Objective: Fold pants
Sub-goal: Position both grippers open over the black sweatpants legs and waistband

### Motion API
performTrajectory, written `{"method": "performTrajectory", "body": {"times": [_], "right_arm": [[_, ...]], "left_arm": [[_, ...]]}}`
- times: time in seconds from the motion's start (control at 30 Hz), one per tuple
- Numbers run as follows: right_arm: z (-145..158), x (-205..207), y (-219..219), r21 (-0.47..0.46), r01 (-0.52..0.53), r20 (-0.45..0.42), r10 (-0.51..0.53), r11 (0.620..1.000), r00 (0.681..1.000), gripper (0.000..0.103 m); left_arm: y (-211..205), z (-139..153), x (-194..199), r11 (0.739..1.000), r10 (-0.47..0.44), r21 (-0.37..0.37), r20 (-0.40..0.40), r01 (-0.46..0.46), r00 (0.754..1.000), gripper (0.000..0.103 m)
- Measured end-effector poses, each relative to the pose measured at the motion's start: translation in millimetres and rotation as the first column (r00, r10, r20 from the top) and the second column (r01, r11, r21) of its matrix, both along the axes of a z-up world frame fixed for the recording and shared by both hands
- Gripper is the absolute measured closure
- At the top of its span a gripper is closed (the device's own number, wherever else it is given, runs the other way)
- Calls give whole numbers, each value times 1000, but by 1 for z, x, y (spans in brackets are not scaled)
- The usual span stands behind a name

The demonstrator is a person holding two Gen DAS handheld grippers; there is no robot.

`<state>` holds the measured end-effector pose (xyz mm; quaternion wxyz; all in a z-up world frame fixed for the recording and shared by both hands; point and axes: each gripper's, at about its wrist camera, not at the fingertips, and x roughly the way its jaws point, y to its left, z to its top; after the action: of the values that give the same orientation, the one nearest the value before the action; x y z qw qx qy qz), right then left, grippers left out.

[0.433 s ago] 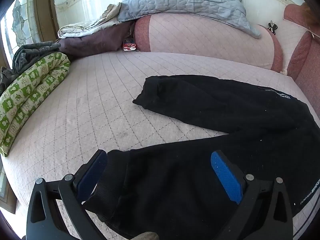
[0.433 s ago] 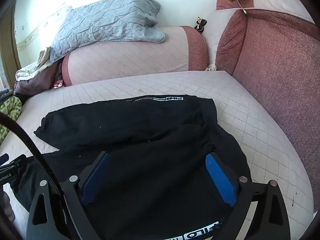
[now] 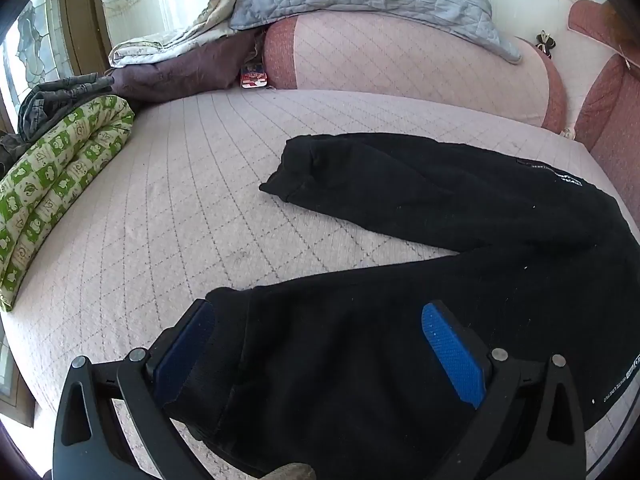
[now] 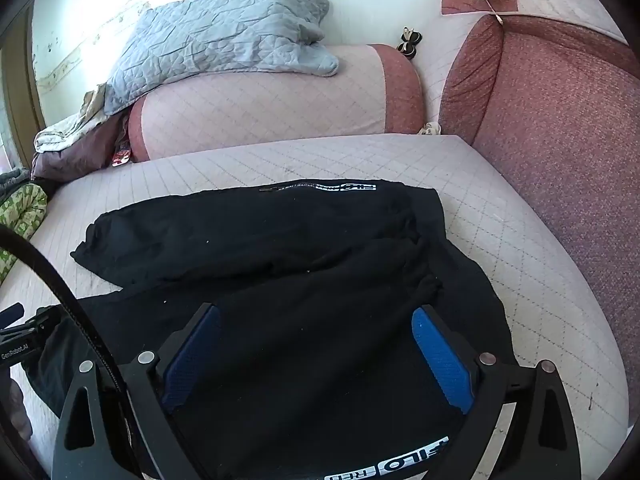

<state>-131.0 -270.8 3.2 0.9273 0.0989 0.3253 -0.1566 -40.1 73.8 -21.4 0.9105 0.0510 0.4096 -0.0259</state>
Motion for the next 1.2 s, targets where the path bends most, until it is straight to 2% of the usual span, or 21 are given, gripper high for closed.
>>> {"method": "performTrajectory", "body": {"times": [0.4, 0.87, 0.97, 1.0, 1.2], "right_arm": [[1, 4, -2, 20, -5, -20, 6, 1000, 1000, 4], [-5, 6, -1, 30, -4, -43, 5, 1000, 999, 4], [-8, 9, -2, 23, -1, -58, 2, 1000, 998, 4], [-9, 9, -2, 23, -1, -63, 2, 1000, 998, 4], [-12, 10, -3, 20, 2, -73, 0, 1000, 997, 4]], "left_arm": [[3, -9, -3, 1000, -12, -9, -45, 12, 999, 0], [-3, -16, 4, 1000, -22, 13, -145, 24, 989, 0], [-7, -19, 4, 999, -36, 32, -150, 41, 988, 0], [-9, -21, 4, 996, -71, 48, -124, 77, 990, 0], [-12, -24, 3, 995, -77, 60, -135, 85, 988, 0]]}}
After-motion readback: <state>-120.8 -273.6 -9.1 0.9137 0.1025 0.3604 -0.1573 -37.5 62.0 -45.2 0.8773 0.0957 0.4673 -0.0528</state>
